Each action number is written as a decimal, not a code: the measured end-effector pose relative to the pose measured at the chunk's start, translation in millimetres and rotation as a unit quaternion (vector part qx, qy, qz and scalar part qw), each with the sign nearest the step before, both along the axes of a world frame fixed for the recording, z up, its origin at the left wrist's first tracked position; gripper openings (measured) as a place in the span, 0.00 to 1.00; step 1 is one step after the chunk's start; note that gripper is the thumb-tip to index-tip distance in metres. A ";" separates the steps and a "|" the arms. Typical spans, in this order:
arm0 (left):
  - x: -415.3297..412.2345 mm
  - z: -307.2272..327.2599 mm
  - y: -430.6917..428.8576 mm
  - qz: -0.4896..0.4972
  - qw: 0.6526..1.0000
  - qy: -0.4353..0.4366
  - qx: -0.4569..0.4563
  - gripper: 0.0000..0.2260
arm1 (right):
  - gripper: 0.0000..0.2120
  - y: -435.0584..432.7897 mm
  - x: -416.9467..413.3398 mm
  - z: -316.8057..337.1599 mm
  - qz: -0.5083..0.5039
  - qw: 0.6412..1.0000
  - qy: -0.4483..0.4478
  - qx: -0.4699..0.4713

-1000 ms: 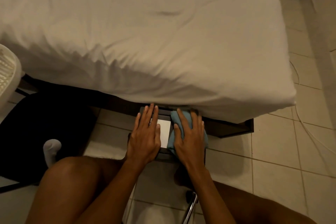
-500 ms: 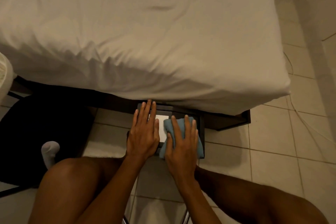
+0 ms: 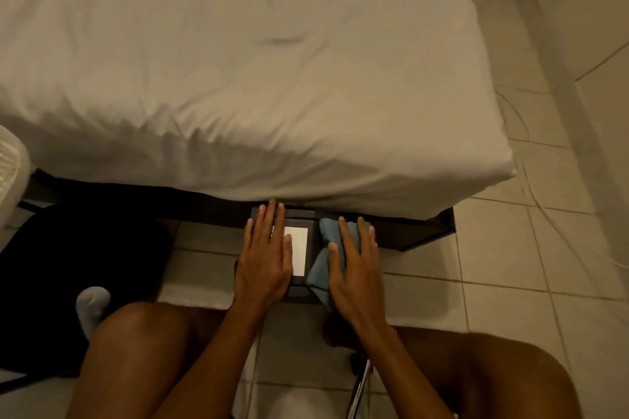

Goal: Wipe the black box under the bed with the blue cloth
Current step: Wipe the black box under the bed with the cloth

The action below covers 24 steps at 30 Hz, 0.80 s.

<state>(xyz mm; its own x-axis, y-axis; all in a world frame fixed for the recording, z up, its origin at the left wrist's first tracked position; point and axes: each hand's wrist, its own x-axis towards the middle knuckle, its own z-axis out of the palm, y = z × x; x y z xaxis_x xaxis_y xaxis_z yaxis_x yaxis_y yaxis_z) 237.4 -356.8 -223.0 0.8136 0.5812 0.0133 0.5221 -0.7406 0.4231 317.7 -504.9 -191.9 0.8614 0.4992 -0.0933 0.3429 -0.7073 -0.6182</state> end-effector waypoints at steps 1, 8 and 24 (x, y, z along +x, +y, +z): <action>-2.7 -3.0 1.8 0.001 1.000 0.007 -0.002 0.26 | 0.26 -4.2 3.6 3.9 -0.015 1.000 0.014 0.012; 14.3 18.8 -15.1 0.015 0.998 -0.059 -0.020 0.22 | 0.20 -28.9 62.6 21.0 -0.055 0.997 0.046 -0.041; 70.1 69.1 -7.7 -0.086 0.983 0.092 -0.137 0.18 | 0.10 -41.6 45.7 1.0 -0.108 0.994 0.018 0.012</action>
<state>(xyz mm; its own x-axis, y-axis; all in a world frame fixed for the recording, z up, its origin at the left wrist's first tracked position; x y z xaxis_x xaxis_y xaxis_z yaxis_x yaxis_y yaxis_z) 307.5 -364.5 -153.9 0.8742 0.3962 -0.2806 0.4853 -0.6960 0.5292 363.4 -546.5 -190.9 0.9447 0.3064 -0.1168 0.1622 -0.7462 -0.6457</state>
